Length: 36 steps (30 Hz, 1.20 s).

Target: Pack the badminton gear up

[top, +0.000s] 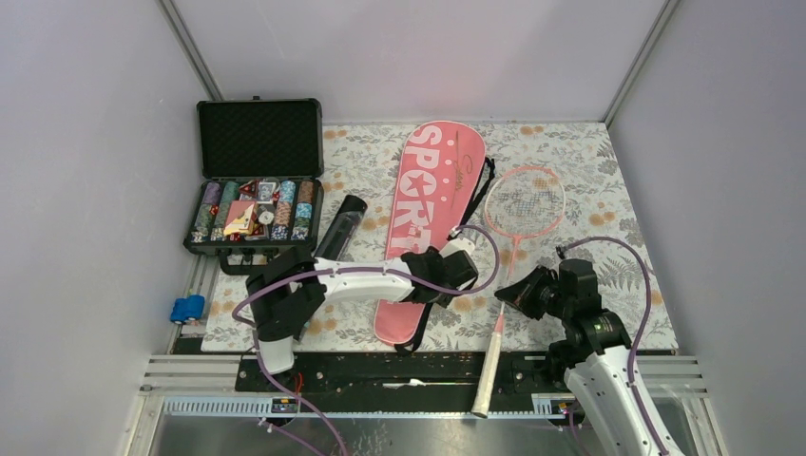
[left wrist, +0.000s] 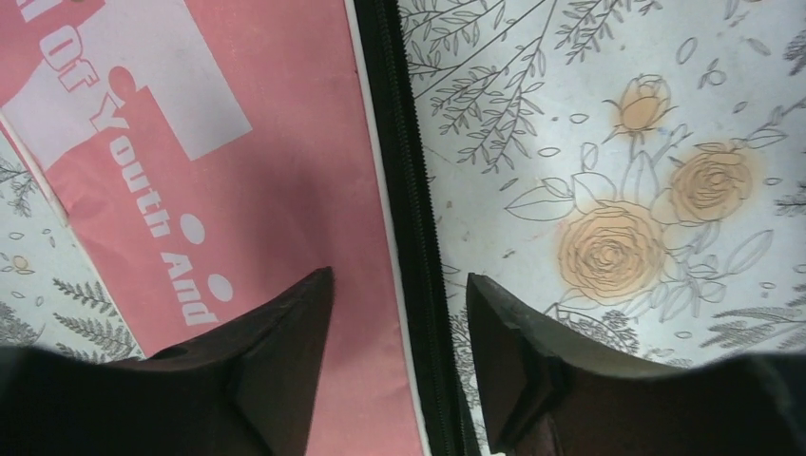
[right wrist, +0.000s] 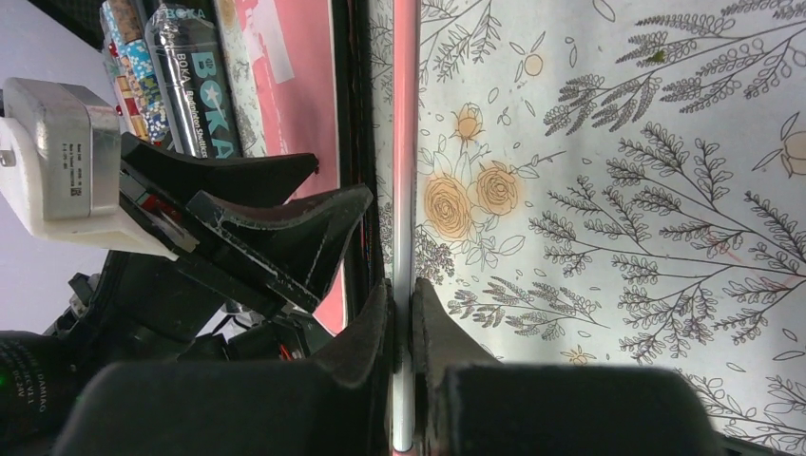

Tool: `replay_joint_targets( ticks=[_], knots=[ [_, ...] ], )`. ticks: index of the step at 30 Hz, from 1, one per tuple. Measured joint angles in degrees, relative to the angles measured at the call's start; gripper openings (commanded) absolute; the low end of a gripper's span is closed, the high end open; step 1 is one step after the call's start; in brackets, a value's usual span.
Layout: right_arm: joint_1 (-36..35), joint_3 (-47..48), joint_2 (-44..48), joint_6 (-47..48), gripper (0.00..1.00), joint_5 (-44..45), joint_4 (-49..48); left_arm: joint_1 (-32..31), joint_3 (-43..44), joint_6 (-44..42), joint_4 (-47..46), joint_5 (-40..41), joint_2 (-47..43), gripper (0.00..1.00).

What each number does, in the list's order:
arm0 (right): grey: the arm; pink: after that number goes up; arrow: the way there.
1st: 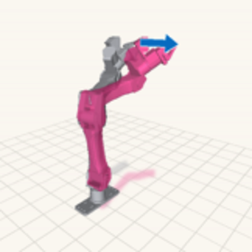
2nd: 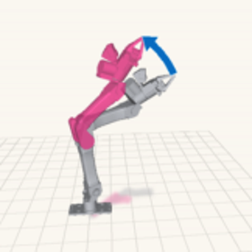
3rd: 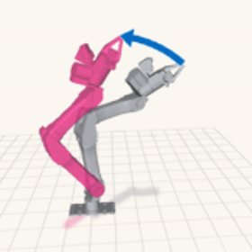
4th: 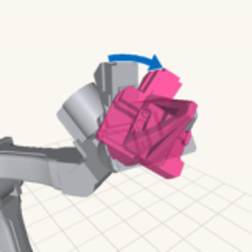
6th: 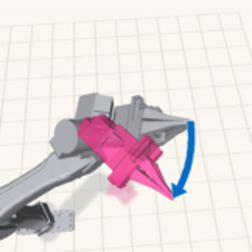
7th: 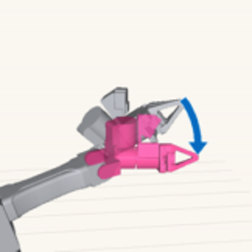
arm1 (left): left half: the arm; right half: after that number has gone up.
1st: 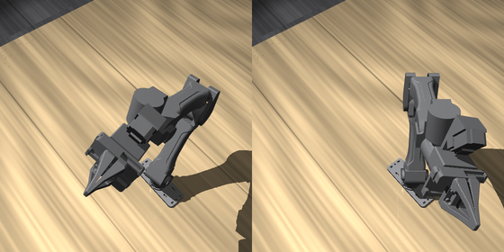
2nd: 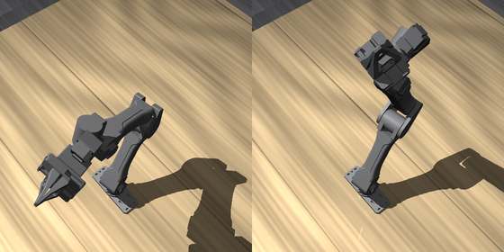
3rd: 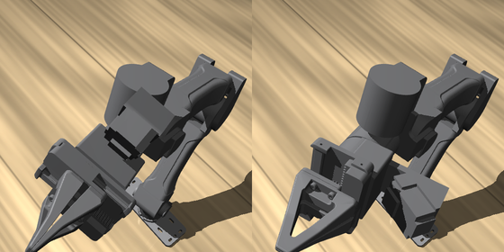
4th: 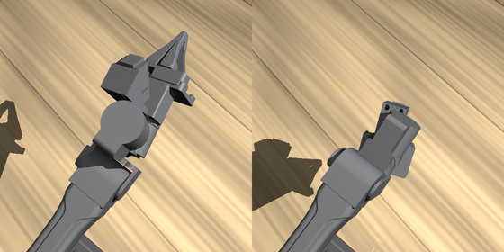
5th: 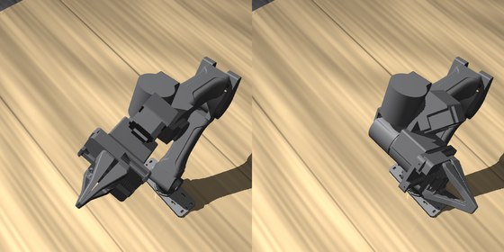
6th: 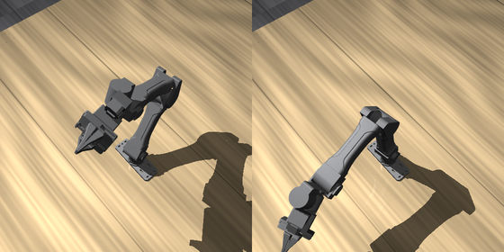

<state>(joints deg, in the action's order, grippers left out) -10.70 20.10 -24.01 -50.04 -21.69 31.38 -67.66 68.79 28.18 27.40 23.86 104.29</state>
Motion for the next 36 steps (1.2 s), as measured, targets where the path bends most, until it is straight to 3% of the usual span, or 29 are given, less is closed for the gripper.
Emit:
replay_joint_targets(
  ticks=[4,6,24,36],
  knots=[
    [0.0,-1.11,0.0,-0.35,0.0,-0.83,-0.44,0.07,0.0,-0.28,-0.31,0.57,0.66,0.11],
    [0.0,-1.33,0.02,-0.35,0.0,-1.4,-0.44,0.07,-0.52,-0.5,-1.42,0.7,0.57,0.0],
    [0.0,-3.63,-1.22,-0.5,0.0,-5.62,-0.98,0.02,-2.84,-0.76,-3.19,0.33,-8.72,0.0],
    [0.0,-6.4,0.81,-0.96,0.0,-9.25,-4.72,0.04,-2.84,-2.71,-3.45,-0.07,-9.09,0.0]
  ],
)
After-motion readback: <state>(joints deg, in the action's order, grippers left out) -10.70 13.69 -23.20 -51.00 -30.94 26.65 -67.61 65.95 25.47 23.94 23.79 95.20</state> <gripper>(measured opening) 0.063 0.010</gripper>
